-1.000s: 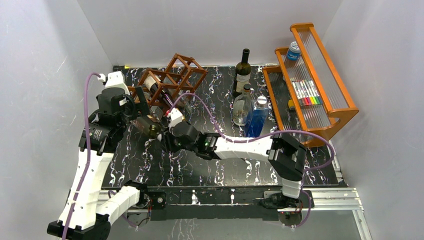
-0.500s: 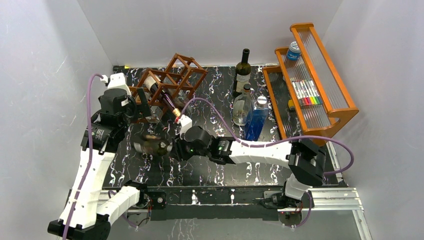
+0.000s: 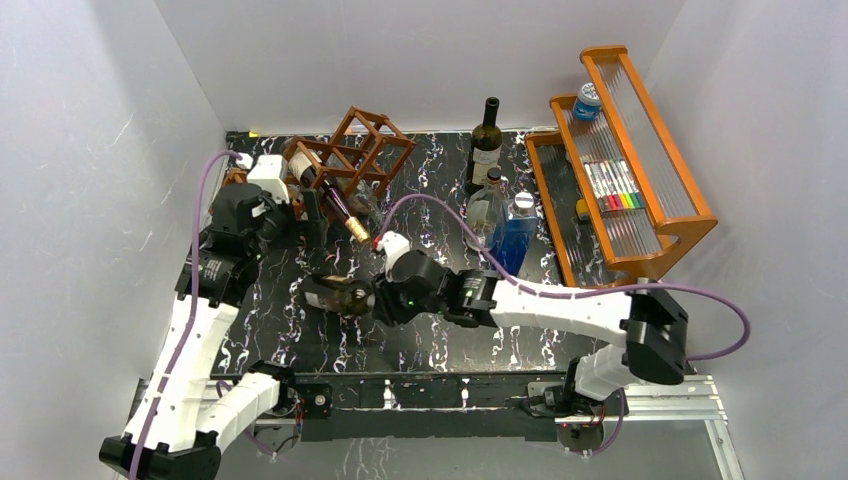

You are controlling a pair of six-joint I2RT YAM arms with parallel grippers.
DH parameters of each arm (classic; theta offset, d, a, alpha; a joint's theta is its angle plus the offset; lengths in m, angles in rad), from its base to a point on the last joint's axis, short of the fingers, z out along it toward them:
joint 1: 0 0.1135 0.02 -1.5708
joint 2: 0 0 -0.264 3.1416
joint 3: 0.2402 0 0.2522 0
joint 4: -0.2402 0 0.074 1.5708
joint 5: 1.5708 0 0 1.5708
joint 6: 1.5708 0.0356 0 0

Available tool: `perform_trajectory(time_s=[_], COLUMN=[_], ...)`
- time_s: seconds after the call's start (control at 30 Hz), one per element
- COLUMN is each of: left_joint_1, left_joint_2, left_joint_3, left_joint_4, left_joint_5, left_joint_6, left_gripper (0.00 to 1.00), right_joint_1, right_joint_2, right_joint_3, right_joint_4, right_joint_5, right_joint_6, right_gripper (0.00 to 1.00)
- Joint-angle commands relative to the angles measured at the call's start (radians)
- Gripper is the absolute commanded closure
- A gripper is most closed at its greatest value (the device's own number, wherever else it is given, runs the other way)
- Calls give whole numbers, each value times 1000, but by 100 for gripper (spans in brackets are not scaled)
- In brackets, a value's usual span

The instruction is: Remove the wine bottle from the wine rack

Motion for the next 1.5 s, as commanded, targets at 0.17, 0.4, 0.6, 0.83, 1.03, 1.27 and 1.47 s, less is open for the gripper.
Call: perform_trajectory(time_s=[0.17, 0.4, 0.6, 0.83, 1.03, 1.27, 1.47], left_joint_1=[-11, -156, -450, -644, -705, -742, -762], left_joint_2=[-64, -51, 51, 127, 155, 193, 211], left_joint_3=[-182, -302, -298, -333, -413, -454, -468], left_joint_4=[243, 409, 464, 626, 792, 928, 953], left_joint_5=[732, 804, 656, 453, 382, 367, 346], left_joint_6=[146, 235, 390, 497, 529, 492, 463], left_gripper=[7, 3, 2, 8, 17, 36, 26], right_joint_1=[-132, -184, -214, -223, -225, -225, -225], right_joint_2=[-211, -257, -273, -239, -245, -258, -262], right_joint_3=[56, 116, 197, 291, 313, 318, 320], right_joint_4=[-339, -550, -627, -703, -713, -688, -667], right_joint_5=[-97, -119, -148, -178, -196, -219, -232], right_joint_6=[-122, -160, -165, -183, -191, -185, -183], right_gripper=[100, 100, 100, 100, 100, 100, 100])
